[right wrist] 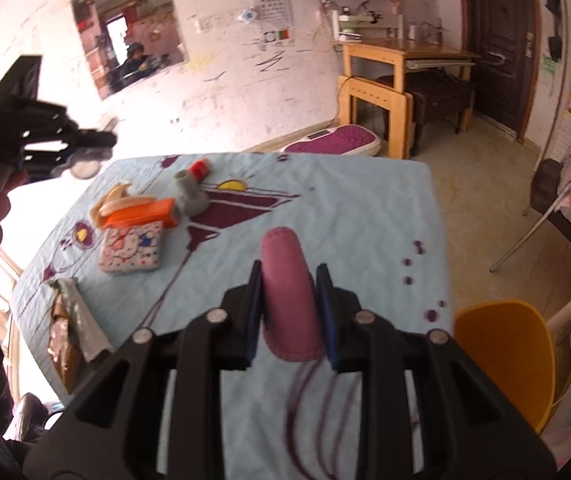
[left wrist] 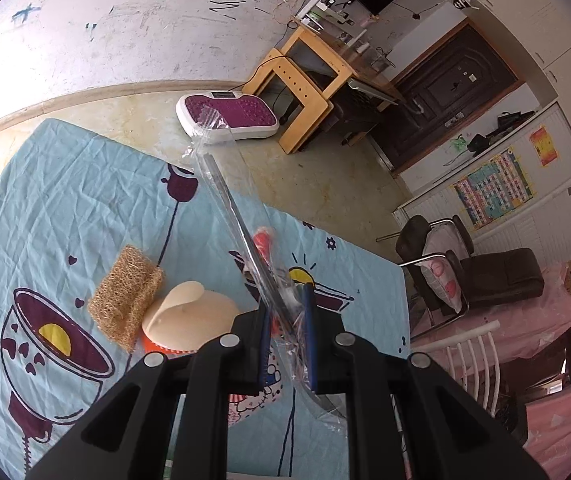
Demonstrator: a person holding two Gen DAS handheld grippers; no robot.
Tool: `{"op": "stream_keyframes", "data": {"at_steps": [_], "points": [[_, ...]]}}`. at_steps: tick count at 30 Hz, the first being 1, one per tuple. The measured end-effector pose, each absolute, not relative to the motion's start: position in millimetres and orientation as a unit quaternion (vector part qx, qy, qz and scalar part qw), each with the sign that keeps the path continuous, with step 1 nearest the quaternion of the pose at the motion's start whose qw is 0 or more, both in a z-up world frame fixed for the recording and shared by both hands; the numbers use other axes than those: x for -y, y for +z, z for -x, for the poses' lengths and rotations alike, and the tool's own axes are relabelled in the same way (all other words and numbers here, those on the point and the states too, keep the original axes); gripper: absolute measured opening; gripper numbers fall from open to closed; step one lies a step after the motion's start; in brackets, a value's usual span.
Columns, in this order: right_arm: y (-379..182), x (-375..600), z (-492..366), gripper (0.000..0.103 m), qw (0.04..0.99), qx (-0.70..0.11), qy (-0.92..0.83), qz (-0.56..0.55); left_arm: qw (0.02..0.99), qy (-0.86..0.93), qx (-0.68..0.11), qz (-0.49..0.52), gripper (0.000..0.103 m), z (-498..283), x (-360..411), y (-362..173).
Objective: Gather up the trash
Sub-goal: 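Drop the pink pad into the orange bin with the right tool while the left holds the wrapper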
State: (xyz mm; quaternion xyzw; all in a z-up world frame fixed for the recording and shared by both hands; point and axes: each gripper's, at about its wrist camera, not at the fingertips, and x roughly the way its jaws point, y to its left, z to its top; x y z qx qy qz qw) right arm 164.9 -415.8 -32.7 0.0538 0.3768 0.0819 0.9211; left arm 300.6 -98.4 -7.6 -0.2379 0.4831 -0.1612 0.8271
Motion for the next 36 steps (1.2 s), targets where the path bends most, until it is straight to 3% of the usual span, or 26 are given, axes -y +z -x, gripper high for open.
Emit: {"op": "stream_keyframes", "data": {"at_steps": [9, 16, 17, 19, 29, 31, 36], "points": [[-79, 545, -156, 0.024, 0.908, -0.396, -0.069, -0.12, 0.828, -0.2, -0.488, 0.191, 0.011, -292, 170, 6], [-123, 583, -160, 0.026, 0.89, -0.419, -0.106, -0.146, 0.824, -0.221, -0.501, 0.146, 0.011, -285, 231, 6], [-128, 586, -161, 0.027, 0.887, -0.425, -0.109, -0.146, 0.823, -0.223, -0.503, 0.14, 0.011, -284, 239, 6], [-137, 592, -162, 0.041, 0.883, -0.431, -0.123, -0.141, 0.82, -0.233, -0.507, 0.13, 0.011, -282, 255, 4], [-147, 632, -146, 0.055, 0.875, -0.419, -0.142, -0.194, 0.795, -0.287, -0.53, 0.071, 0.011, -260, 343, -12], [-146, 643, -139, 0.064, 0.875, -0.407, -0.157, -0.21, 0.787, -0.299, -0.536, 0.058, 0.011, -254, 360, -18], [-139, 670, -112, 0.066, 0.872, -0.372, -0.188, -0.256, 0.765, -0.33, -0.552, 0.018, 0.011, -238, 413, -38]]}}
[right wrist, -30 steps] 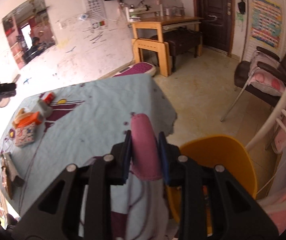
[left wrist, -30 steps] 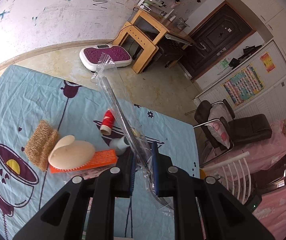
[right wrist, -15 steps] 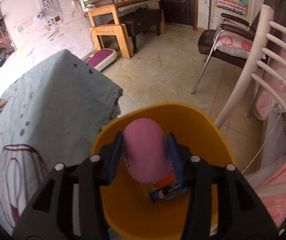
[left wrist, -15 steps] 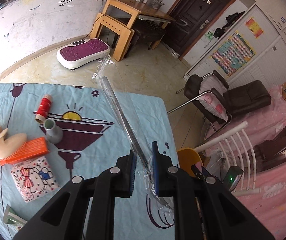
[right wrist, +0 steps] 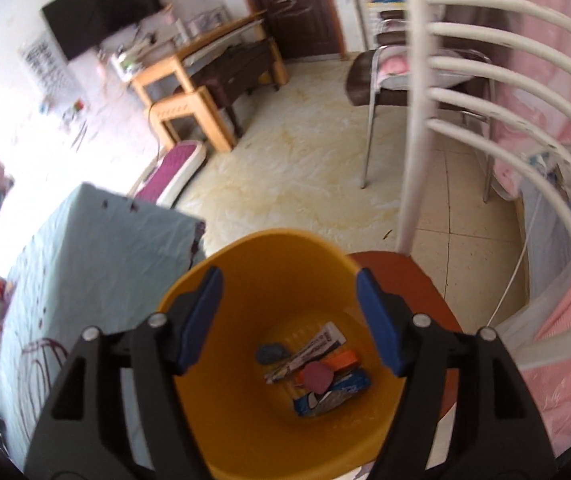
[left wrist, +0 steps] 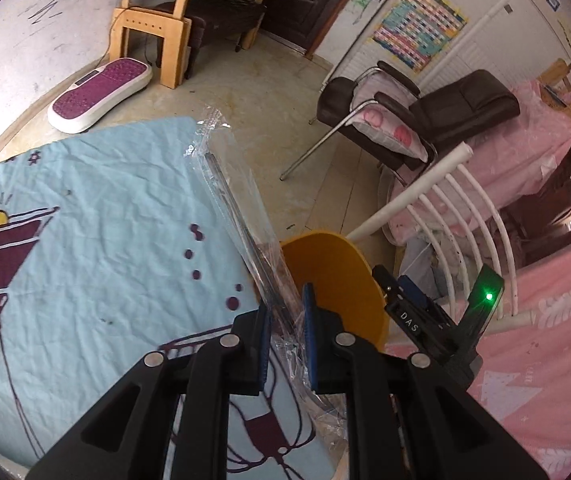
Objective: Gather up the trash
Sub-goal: 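Drop the pink pad into the orange bin with the right tool while the left holds the wrapper, then open the left tool over the orange bin to drop the clear wrapper, then move both tools back over the trash on the table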
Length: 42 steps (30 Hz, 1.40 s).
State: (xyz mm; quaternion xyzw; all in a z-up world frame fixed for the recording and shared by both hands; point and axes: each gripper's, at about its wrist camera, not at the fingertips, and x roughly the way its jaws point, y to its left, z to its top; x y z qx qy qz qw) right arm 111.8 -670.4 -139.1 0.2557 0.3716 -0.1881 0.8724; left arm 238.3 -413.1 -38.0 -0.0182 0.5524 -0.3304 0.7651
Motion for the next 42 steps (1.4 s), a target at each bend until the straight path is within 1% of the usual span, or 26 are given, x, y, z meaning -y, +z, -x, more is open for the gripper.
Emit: {"op": "stream_keyframes", "data": {"at_steps": [5, 8, 11, 14, 15, 16, 17, 18, 19, 20, 25, 30, 33, 36, 37, 39, 42], "points": [[-132, 693, -89, 0.066, 0.869, -0.347, -0.21, -0.283, 0.731, -0.355, -0.582, -0.02, 0.011, -232, 472, -75], [-129, 703, -81, 0.071, 0.868, -0.333, -0.215, -0.298, 0.716, -0.362, -0.595, -0.04, 0.011, -227, 500, -98], [-128, 711, -75, 0.071, 0.868, -0.325, -0.208, -0.314, 0.699, -0.361, -0.616, -0.038, 0.011, -225, 518, -120], [-127, 717, -70, 0.071, 0.867, -0.317, -0.206, -0.323, 0.688, -0.362, -0.626, -0.058, 0.014, -221, 532, -133], [-127, 718, -69, 0.071, 0.868, -0.314, -0.206, -0.326, 0.688, -0.362, -0.626, -0.063, 0.019, -220, 534, -135], [-126, 719, -67, 0.071, 0.868, -0.309, -0.205, -0.331, 0.687, -0.363, -0.626, -0.068, 0.03, -219, 536, -135], [-126, 721, -66, 0.071, 0.869, -0.303, -0.199, -0.338, 0.687, -0.366, -0.624, -0.069, 0.039, -218, 537, -134], [-125, 722, -63, 0.071, 0.869, -0.297, -0.193, -0.344, 0.689, -0.369, -0.621, -0.068, 0.06, -217, 536, -133], [-125, 723, -62, 0.071, 0.869, -0.293, -0.19, -0.349, 0.692, -0.369, -0.617, -0.064, 0.072, -216, 535, -131], [-124, 723, -61, 0.071, 0.87, -0.291, -0.191, -0.35, 0.695, -0.369, -0.614, -0.057, 0.075, -216, 533, -129], [-117, 718, -63, 0.071, 0.874, -0.286, -0.185, -0.345, 0.71, -0.362, -0.604, -0.029, 0.075, -217, 514, -112], [-114, 704, -73, 0.071, 0.881, -0.286, -0.158, -0.342, 0.736, -0.36, -0.573, -0.013, 0.075, -209, 467, -86], [-105, 691, -79, 0.071, 0.888, -0.287, -0.147, -0.328, 0.763, -0.351, -0.543, -0.007, 0.075, -204, 429, -64], [-90, 668, -86, 0.072, 0.9, -0.283, -0.125, -0.307, 0.803, -0.326, -0.499, -0.022, 0.075, -197, 382, -38], [-84, 659, -89, 0.079, 0.905, -0.281, -0.118, -0.297, 0.821, -0.307, -0.481, -0.029, 0.075, -194, 362, -29], [-72, 638, -95, 0.088, 0.916, -0.272, -0.092, -0.28, 0.847, -0.269, -0.457, -0.039, 0.076, -189, 323, -17], [-60, 602, -107, 0.089, 0.927, -0.272, -0.036, -0.256, 0.872, -0.204, -0.442, -0.051, 0.08, -184, 262, -2]]}}
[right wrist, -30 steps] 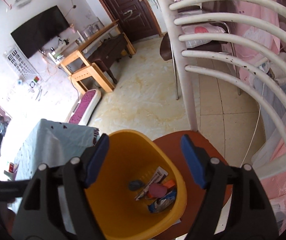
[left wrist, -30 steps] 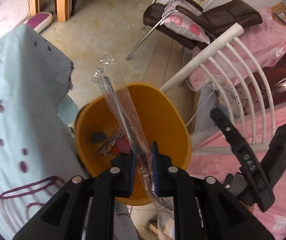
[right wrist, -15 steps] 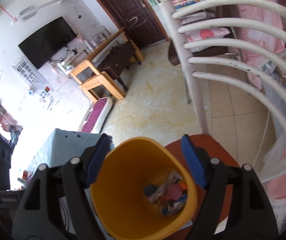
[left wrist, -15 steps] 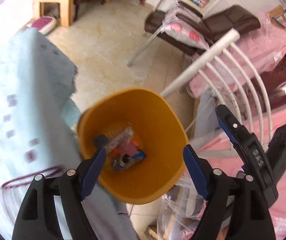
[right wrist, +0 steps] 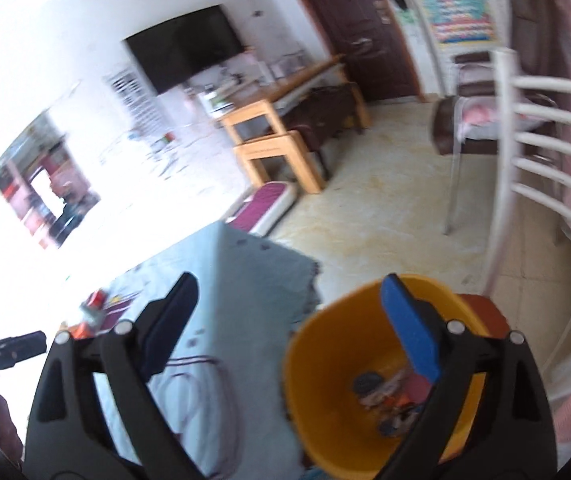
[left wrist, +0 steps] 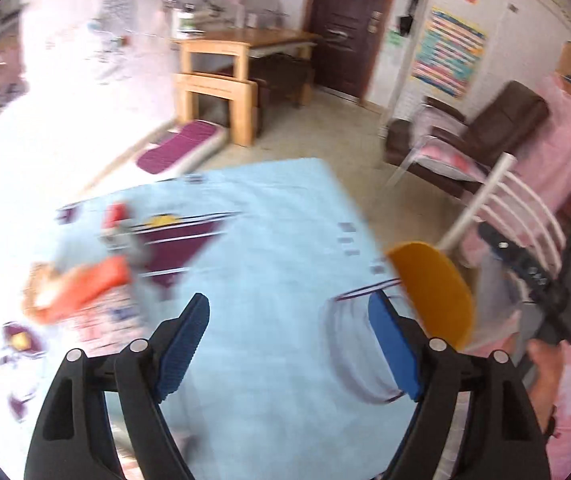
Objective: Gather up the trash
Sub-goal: 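Move both tools back over the trash on the table, then grasp the brown biscuit bag with the left tool while the right grasps the green wrapper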
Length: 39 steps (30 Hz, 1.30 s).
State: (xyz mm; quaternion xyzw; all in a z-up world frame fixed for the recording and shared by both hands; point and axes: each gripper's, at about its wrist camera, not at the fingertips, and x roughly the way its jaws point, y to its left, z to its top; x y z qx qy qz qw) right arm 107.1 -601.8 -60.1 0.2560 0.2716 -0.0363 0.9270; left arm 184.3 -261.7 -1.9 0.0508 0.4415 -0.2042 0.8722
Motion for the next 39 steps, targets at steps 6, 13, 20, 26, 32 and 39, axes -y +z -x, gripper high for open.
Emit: {"op": "stream_keyframes", "data": {"at_steps": [6, 13, 20, 26, 32, 39], "points": [[-47, 527, -130, 0.089, 0.932, -0.296, 0.068, -0.196, 0.901, -0.102, -0.422, -0.019, 0.082, -175, 151, 18], [-46, 473, -133, 0.089, 0.932, -0.313, 0.109, -0.149, 0.869, -0.114, -0.482, -0.026, 0.082, -150, 112, -12], [-34, 457, -127, 0.091, 0.934, -0.302, 0.133, -0.139, 0.843, -0.161, -0.485, -0.17, 0.082, -121, 144, -61], [-25, 434, -120, 0.096, 0.935, -0.294, 0.161, -0.114, 0.831, -0.179, -0.49, -0.193, 0.082, -122, 148, -77], [-30, 400, -119, 0.096, 0.928, -0.307, 0.195, -0.087, 0.831, -0.212, -0.5, -0.116, 0.079, -133, 127, -86], [-47, 332, -120, 0.096, 0.906, -0.336, 0.255, -0.008, 0.838, -0.22, -0.499, -0.014, 0.035, -146, 86, -81]]}}
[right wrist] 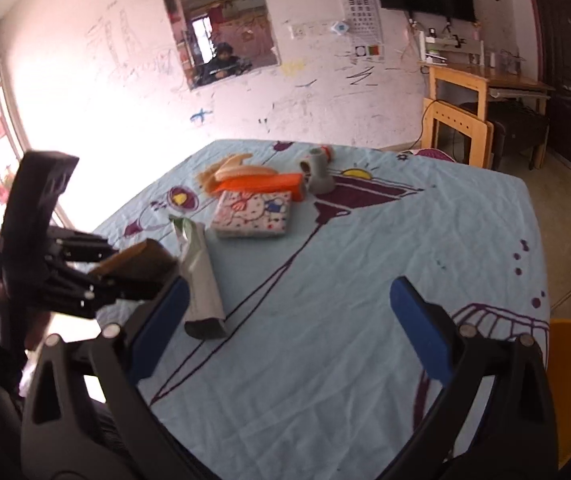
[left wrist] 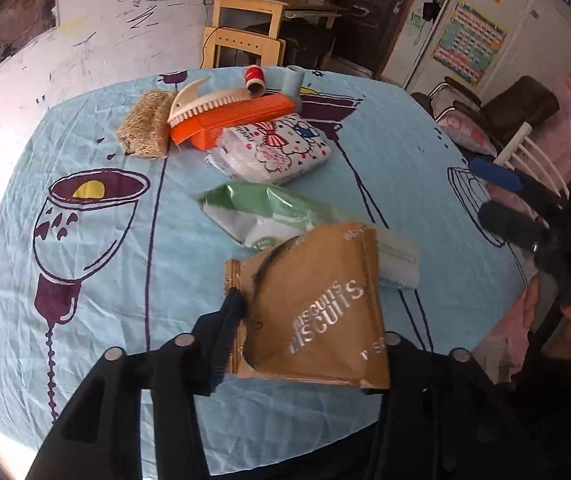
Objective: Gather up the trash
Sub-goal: 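Grasp the brown biscuit bag with the left tool while the right grasps the green wrapper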
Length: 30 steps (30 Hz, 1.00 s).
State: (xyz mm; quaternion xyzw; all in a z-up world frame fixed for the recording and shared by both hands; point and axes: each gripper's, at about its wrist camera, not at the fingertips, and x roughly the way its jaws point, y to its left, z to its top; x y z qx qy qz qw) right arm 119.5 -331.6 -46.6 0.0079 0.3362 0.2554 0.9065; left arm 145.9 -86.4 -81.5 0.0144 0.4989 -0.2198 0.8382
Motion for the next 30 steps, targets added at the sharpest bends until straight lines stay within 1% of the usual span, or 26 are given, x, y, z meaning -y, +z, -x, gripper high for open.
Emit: {"op": "stream_keyframes", "data": {"at_steps": [1, 4, 8, 14, 15, 16, 17, 18, 19, 20, 21, 22, 25, 30], "points": [[-47, 321, -119, 0.096, 0.903, -0.339, 0.263, 0.01, 0.84, -0.219, -0.496, -0.001, 0.028, -147, 80, -82], [-48, 291, -118, 0.096, 0.891, -0.349, 0.285, 0.05, 0.849, -0.213, -0.482, 0.03, 0.021, -147, 64, -79], [-46, 253, -120, 0.096, 0.874, -0.362, 0.307, 0.104, 0.86, -0.215, -0.46, 0.043, 0.02, -144, 51, -70], [-55, 229, -141, 0.096, 0.861, -0.4, 0.292, 0.115, 0.869, -0.207, -0.446, 0.055, 0.02, -142, 36, -65], [-58, 228, -144, 0.093, 0.861, -0.406, 0.285, 0.112, 0.87, -0.207, -0.445, 0.057, 0.02, -142, 34, -66], [-59, 226, -148, 0.074, 0.861, -0.41, 0.279, 0.112, 0.869, -0.207, -0.445, 0.058, 0.02, -142, 32, -67], [-61, 224, -150, 0.06, 0.861, -0.415, 0.271, 0.115, 0.869, -0.206, -0.446, 0.06, 0.02, -143, 30, -68], [-63, 222, -152, 0.043, 0.86, -0.42, 0.265, 0.12, 0.868, -0.207, -0.447, 0.061, 0.02, -142, 27, -68], [-66, 220, -154, 0.039, 0.858, -0.425, 0.26, 0.126, 0.867, -0.208, -0.448, 0.063, 0.02, -142, 26, -70], [-70, 217, -153, 0.036, 0.854, -0.43, 0.263, 0.132, 0.867, -0.207, -0.448, 0.066, 0.02, -143, 25, -70], [-71, 214, -153, 0.029, 0.853, -0.431, 0.264, 0.134, 0.866, -0.209, -0.449, 0.068, 0.018, -143, 25, -71], [-72, 212, -152, 0.023, 0.853, -0.431, 0.26, 0.136, 0.864, -0.213, -0.45, 0.071, 0.013, -145, 25, -72], [-69, 214, -150, 0.019, 0.858, -0.425, 0.254, 0.132, 0.863, -0.219, -0.448, 0.079, 0.009, -144, 24, -72], [-55, 233, -151, 0.019, 0.868, -0.411, 0.269, 0.067, 0.866, -0.221, -0.438, 0.093, 0.008, -144, 20, -72]]}}
